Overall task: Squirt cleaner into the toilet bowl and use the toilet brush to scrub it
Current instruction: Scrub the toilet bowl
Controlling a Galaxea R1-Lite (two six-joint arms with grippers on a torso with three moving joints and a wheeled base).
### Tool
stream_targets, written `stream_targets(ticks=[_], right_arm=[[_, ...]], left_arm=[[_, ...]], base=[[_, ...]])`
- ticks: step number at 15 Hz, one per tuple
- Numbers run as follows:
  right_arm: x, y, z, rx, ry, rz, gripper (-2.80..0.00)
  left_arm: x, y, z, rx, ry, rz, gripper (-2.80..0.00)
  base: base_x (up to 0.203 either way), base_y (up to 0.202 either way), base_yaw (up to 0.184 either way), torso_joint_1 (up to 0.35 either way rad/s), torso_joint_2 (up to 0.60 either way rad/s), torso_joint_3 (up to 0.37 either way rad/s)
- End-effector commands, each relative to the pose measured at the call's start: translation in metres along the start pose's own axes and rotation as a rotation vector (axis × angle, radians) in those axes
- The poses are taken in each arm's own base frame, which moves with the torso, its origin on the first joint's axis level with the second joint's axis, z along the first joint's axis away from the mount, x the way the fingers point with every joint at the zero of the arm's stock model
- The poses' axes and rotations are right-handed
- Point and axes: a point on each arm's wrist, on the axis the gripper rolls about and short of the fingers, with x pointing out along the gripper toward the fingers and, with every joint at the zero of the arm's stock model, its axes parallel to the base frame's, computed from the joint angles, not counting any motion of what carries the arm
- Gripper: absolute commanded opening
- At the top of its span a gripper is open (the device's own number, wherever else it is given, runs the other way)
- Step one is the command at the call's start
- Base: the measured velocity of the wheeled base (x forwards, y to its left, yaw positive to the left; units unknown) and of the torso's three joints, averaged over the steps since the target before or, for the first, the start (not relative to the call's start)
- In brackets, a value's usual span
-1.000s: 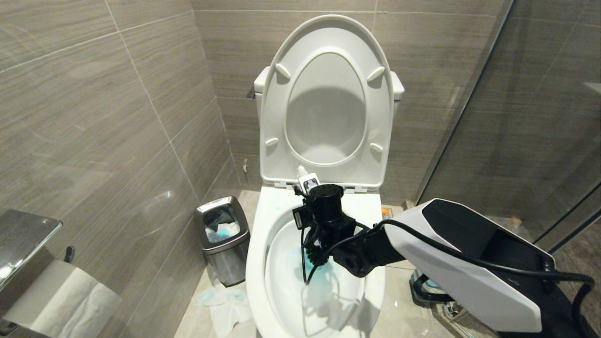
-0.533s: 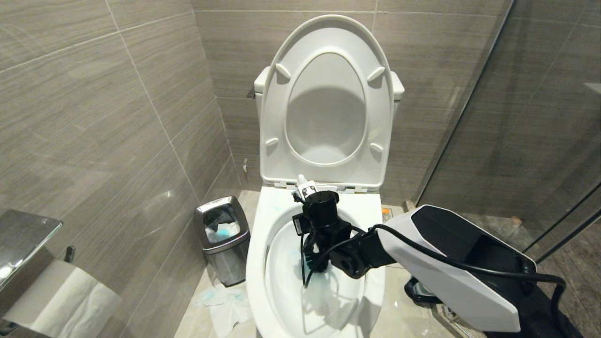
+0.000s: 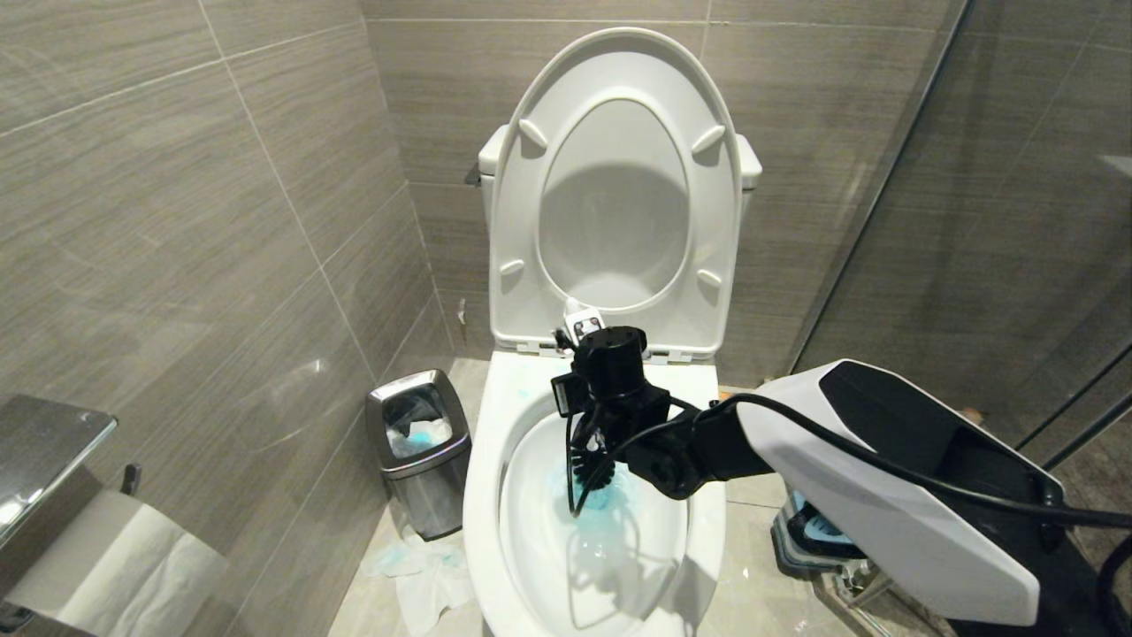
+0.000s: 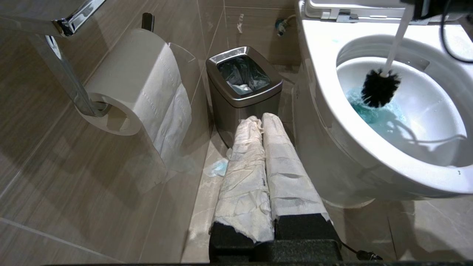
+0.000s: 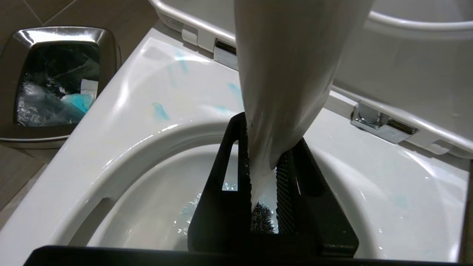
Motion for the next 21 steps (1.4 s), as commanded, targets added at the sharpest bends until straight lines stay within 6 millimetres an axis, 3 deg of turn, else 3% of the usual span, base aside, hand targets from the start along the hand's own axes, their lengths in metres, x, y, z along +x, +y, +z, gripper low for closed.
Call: stream_targets(ticks=[1, 4, 7, 14, 16, 18, 21], right_arm=[[-0.012, -0.002, 0.019, 0.008, -0.02, 0.005, -2.8], [0.004, 0.008, -0.019, -0.009, 0.046, 0.005, -2.8], [0.021, 0.017, -0.043, -0.011, 0.06, 0.003, -2.8], [0.041, 0.019, -0.046, -0.017, 0.077, -0.042, -2.8], [0.034, 0.015, -0.023, 0.004, 0.038, -0.052, -2.8], [0.019, 0.009, 0.015, 0.04, -0.021, -0.054, -2.8], [-0.018, 0.001, 0.066, 0.074, -0.08, -0.047, -2.8]], left_arm=[[0.0, 0.0, 0.0, -0.001, 0.001, 0.0, -2.8], [0.0, 0.0, 0.0, 0.001, 0.001, 0.0, -2.8], [0.0, 0.0, 0.0, 0.0, 0.001, 0.0, -2.8], [0.0, 0.0, 0.0, 0.001, 0.001, 0.0, -2.8], [0.0, 0.0, 0.0, 0.001, 0.001, 0.0, -2.8], [0.0, 0.0, 0.0, -0.001, 0.001, 0.0, -2.8], [0.0, 0.0, 0.0, 0.001, 0.001, 0.0, -2.8]], base=[[0.0, 0.0, 0.0, 0.0, 0.0, 0.0], [0.0, 0.0, 0.0, 0.0, 0.0, 0.0], [0.0, 0.0, 0.0, 0.0, 0.0, 0.0], [0.0, 0.0, 0.0, 0.0, 0.0, 0.0], [0.0, 0.0, 0.0, 0.0, 0.0, 0.0], [0.0, 0.0, 0.0, 0.0, 0.0, 0.0], [0.0, 0.0, 0.0, 0.0, 0.0, 0.0]])
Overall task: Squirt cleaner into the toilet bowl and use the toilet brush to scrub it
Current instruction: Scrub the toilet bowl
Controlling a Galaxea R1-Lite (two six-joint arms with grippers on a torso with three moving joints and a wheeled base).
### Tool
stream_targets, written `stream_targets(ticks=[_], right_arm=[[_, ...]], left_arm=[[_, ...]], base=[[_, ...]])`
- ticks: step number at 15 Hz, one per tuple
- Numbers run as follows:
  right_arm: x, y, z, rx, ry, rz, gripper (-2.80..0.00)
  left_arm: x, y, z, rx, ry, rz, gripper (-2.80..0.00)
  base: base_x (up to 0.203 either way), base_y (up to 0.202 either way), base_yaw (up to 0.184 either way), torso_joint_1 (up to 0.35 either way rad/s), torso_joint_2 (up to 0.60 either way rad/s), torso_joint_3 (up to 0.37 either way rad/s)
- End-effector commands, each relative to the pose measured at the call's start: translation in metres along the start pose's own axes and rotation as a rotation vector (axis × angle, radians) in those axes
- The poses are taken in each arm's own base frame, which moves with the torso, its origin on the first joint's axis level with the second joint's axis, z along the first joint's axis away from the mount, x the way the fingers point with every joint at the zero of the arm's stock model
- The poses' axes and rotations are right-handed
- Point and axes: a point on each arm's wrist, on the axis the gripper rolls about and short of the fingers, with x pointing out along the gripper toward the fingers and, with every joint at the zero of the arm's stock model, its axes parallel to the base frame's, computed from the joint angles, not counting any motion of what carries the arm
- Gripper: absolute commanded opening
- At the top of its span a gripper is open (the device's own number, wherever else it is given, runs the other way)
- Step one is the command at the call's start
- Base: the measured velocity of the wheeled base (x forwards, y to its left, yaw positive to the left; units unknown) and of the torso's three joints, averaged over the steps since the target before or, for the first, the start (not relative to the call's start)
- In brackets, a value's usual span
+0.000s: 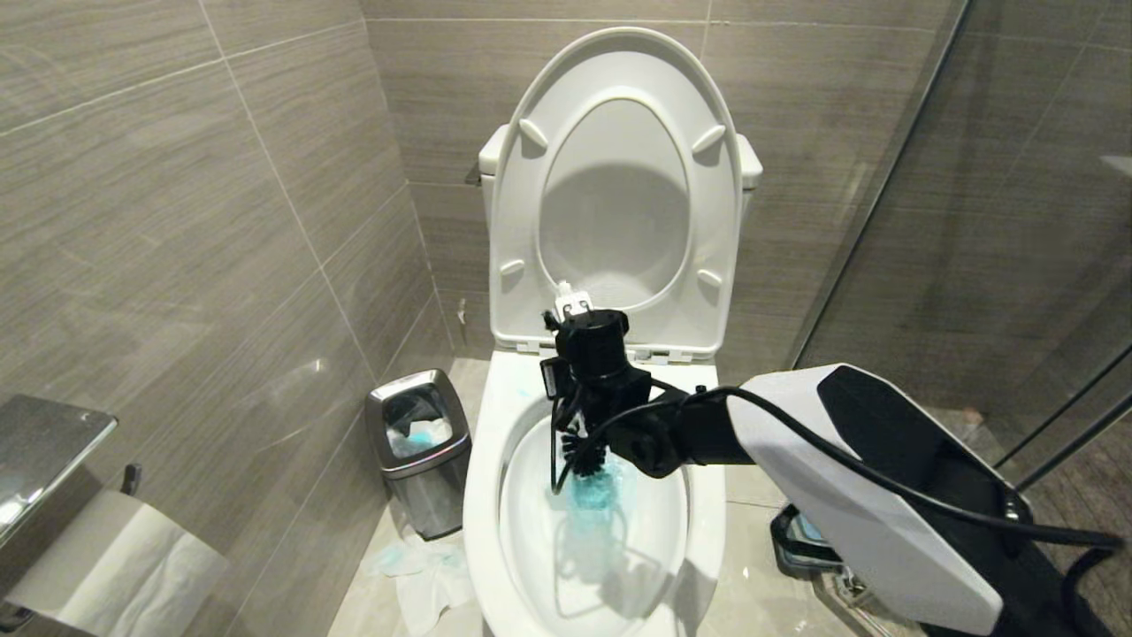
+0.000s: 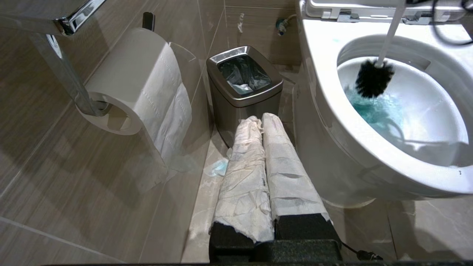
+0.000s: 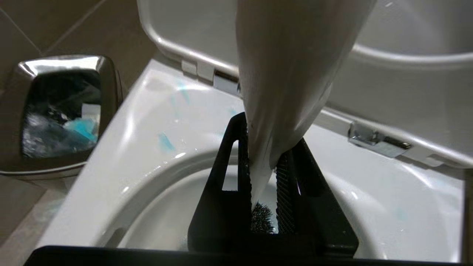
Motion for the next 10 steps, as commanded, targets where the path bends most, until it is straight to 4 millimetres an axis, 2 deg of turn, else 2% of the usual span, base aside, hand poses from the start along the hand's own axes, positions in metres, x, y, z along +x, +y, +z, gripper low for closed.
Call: stream_targets(ticks=[1, 3, 4, 10], right_arm=[[-0.041, -0.01, 0.055, 0.041, -0.066, 0.004, -2.8], [-0.06, -0.004, 0.054, 0.041, -0.04, 0.02, -2.8], [-0.059, -0.002, 0.051, 0.042, -0.037, 0.019, -2.8], [-0.018, 0.023, -0.018, -0.011, 0.054, 0.01, -2.8]], left_arm=[[0.0, 0.0, 0.0, 0.001, 0.001, 0.0, -2.8], [0.0, 0.0, 0.0, -0.001, 0.001, 0.0, -2.8], [0.0, 0.0, 0.0, 0.0, 0.001, 0.0, -2.8], [0.0, 0.0, 0.0, 0.0, 0.001, 0.0, -2.8]], base=[[0.0, 0.0, 0.0, 0.0, 0.0, 0.0], [0.0, 0.0, 0.0, 0.0, 0.0, 0.0], [0.0, 0.0, 0.0, 0.0, 0.0, 0.0], [0.0, 0.0, 0.0, 0.0, 0.0, 0.0]])
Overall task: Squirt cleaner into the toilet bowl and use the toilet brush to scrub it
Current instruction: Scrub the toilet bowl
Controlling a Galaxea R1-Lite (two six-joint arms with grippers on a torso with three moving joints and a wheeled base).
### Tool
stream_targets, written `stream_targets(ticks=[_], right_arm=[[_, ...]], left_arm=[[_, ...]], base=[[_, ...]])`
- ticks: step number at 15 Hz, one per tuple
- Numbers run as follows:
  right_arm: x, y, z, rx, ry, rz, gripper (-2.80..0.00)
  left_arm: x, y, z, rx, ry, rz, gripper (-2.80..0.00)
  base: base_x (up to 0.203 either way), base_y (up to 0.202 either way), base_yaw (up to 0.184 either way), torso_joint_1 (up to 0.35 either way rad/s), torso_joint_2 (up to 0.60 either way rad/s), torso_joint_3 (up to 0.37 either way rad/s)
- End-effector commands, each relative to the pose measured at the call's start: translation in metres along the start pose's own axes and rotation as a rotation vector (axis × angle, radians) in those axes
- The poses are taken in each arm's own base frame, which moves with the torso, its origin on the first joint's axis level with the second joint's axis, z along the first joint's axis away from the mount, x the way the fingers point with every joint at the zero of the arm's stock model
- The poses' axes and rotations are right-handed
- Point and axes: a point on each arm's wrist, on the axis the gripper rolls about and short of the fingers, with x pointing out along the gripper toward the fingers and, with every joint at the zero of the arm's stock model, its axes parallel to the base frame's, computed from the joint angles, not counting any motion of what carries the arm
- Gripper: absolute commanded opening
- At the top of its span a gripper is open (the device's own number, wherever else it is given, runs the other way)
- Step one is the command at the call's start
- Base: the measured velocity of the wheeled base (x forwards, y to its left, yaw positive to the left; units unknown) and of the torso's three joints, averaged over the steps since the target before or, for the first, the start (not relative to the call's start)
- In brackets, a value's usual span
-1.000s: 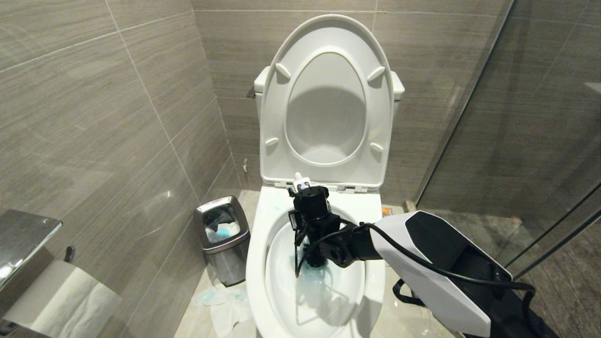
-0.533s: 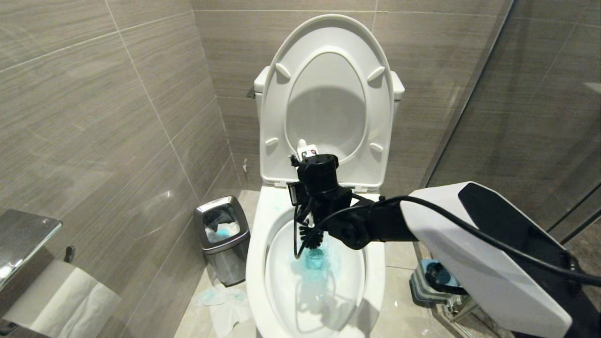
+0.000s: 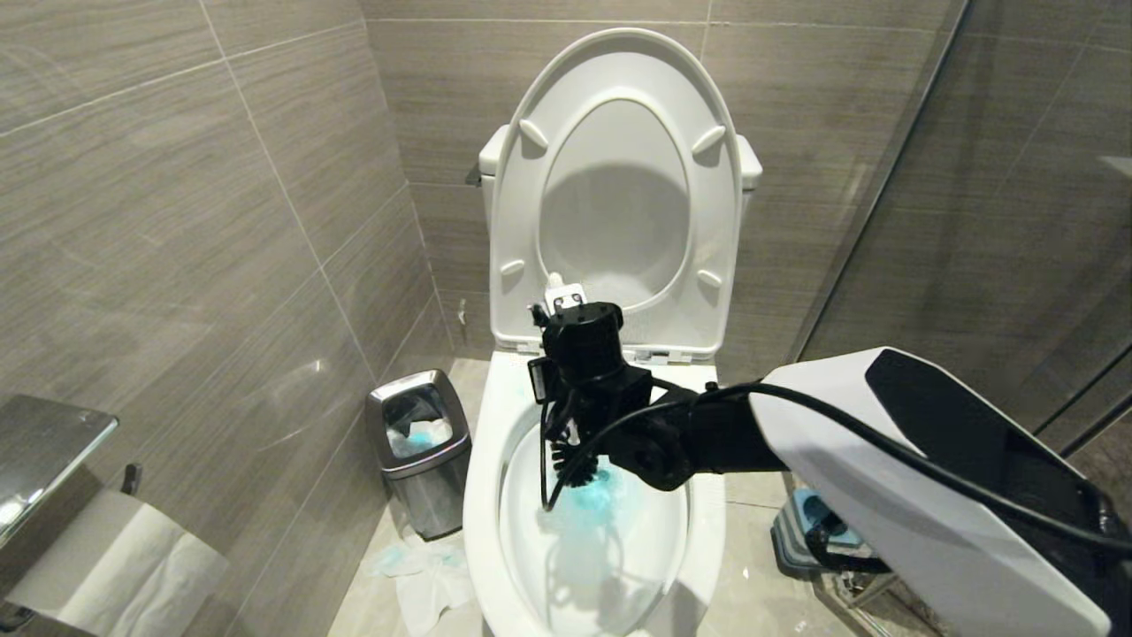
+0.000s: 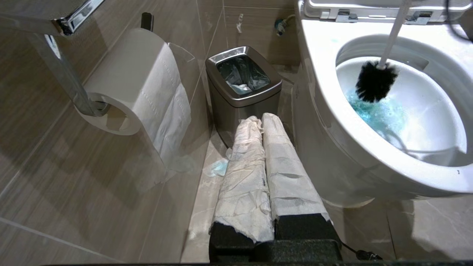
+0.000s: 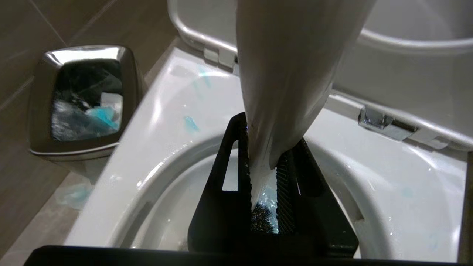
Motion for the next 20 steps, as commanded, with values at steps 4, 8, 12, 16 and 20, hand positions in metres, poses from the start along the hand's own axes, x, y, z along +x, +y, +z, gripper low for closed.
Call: stream_targets(ticks=[4, 8, 12, 16, 20], right_arm=[[0.035, 0.017, -0.056, -0.032, 0.049, -0.048, -2.8], [0.038, 0.01, -0.055, -0.029, 0.049, -0.062, -2.8], [0.025, -0.003, -0.01, 0.021, -0.025, -0.101, -2.8], [0.019, -0.017, 0.009, 0.022, -0.02, -0.127, -2.8], [0.028, -0.014, -0.013, -0.003, 0.021, -0.132, -2.8]], left_arm=[[0.0, 0.0, 0.0, 0.0, 0.002, 0.0, -2.8], [0.0, 0.0, 0.0, -0.001, 0.002, 0.0, -2.8], [0.0, 0.0, 0.0, -0.001, 0.002, 0.0, -2.8], [0.0, 0.0, 0.0, 0.0, 0.002, 0.0, -2.8], [0.0, 0.0, 0.0, 0.001, 0.002, 0.0, -2.8]], base=[[0.0, 0.0, 0.0, 0.0, 0.0, 0.0], [0.0, 0.0, 0.0, 0.0, 0.0, 0.0], [0.0, 0.0, 0.0, 0.0, 0.0, 0.0], [0.0, 0.0, 0.0, 0.0, 0.0, 0.0], [0.0, 0.0, 0.0, 0.0, 0.0, 0.0]])
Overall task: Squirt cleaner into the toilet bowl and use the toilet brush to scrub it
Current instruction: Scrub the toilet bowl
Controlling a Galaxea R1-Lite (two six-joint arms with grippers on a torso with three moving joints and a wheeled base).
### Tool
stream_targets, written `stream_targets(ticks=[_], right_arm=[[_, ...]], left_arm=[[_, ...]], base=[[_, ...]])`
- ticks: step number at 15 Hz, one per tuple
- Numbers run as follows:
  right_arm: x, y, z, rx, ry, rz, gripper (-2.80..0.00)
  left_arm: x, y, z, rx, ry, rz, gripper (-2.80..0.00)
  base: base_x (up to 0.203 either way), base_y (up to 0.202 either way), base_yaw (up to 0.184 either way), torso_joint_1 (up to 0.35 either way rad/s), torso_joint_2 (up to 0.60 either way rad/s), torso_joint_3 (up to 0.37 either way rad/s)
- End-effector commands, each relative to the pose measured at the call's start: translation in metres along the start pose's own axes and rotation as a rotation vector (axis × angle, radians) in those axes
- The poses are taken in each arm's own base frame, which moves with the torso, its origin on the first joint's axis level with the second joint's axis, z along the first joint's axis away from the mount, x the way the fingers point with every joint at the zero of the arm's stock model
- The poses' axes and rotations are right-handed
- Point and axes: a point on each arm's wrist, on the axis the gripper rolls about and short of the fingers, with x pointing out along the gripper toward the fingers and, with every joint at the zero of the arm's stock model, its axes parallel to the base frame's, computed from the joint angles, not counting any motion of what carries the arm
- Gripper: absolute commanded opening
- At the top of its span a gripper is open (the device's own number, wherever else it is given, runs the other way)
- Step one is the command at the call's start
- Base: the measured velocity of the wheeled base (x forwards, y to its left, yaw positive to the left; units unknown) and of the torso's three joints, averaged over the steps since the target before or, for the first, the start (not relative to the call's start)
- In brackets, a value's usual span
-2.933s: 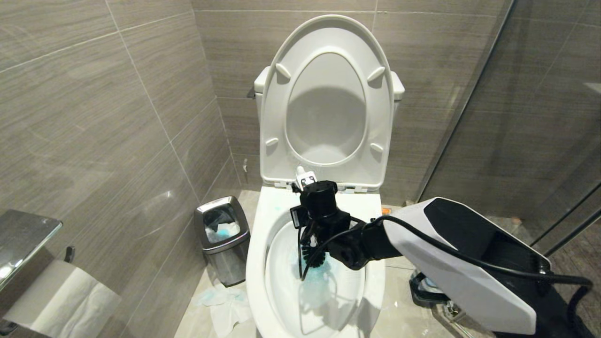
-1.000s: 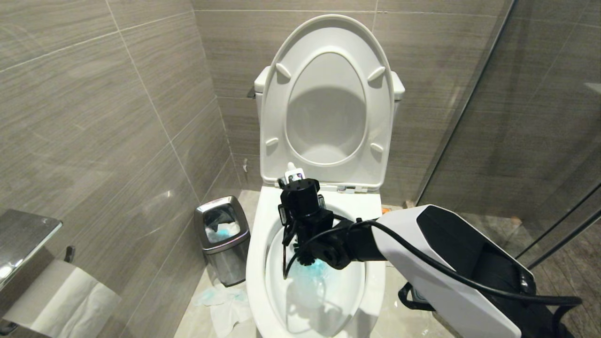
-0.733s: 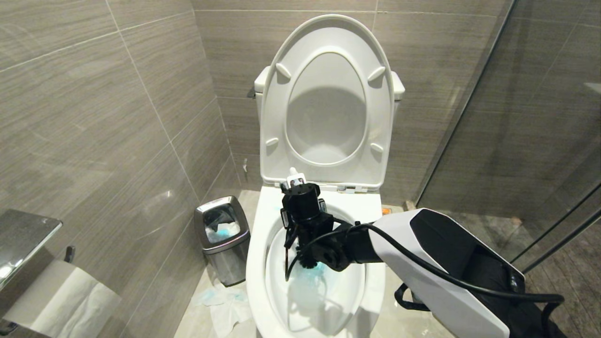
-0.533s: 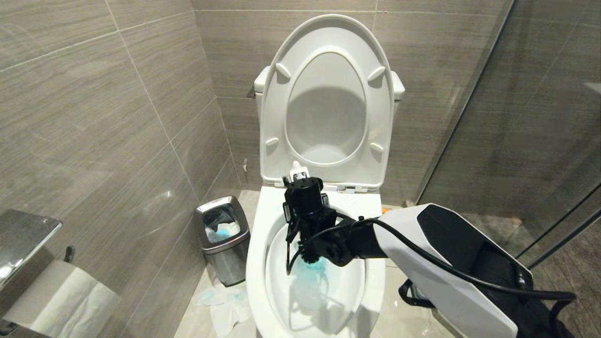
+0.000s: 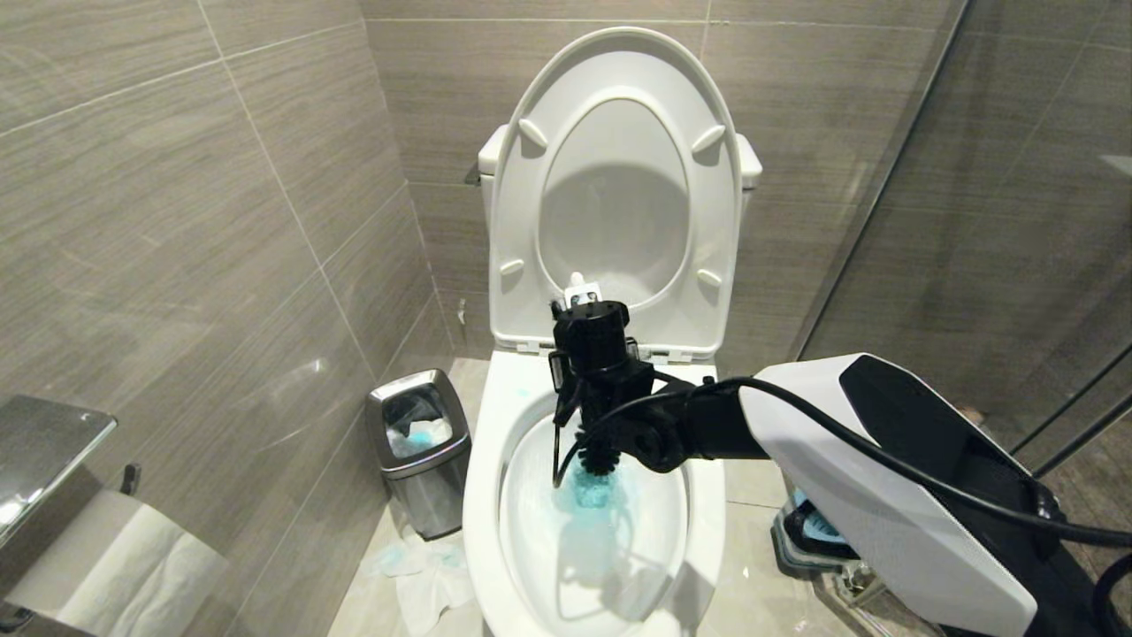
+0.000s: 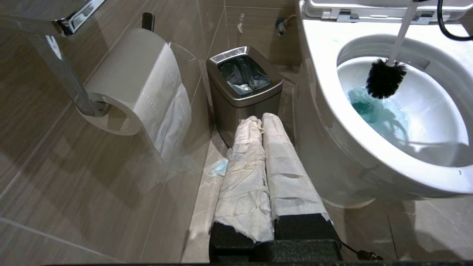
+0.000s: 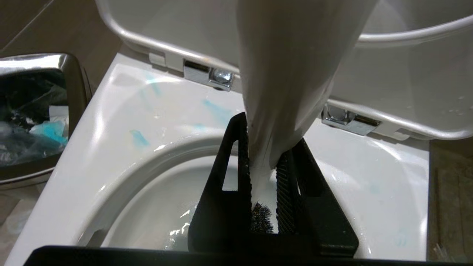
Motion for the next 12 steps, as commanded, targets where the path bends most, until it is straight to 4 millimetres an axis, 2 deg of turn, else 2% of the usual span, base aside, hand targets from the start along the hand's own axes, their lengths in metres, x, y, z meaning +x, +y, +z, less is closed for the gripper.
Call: stream_targets(ticks=[1, 7, 12], right_arm=[[0.006, 0.004, -0.014, -0.013, 0.018, -0.004, -2.8], [0.029, 0.002, -0.04, -0.022, 0.039, -0.039, -2.8], [0.023, 0.017, -0.045, -0.022, 0.032, -0.004, -2.8]], left_arm=[[0.0, 0.0, 0.0, 0.001, 0.002, 0.0, -2.8], [0.0, 0.0, 0.0, 0.0, 0.002, 0.0, -2.8], [0.0, 0.0, 0.0, 0.001, 0.002, 0.0, -2.8]], base=[[0.0, 0.0, 0.0, 0.0, 0.0, 0.0], [0.0, 0.0, 0.0, 0.0, 0.0, 0.0], [0.0, 0.0, 0.0, 0.0, 0.0, 0.0]])
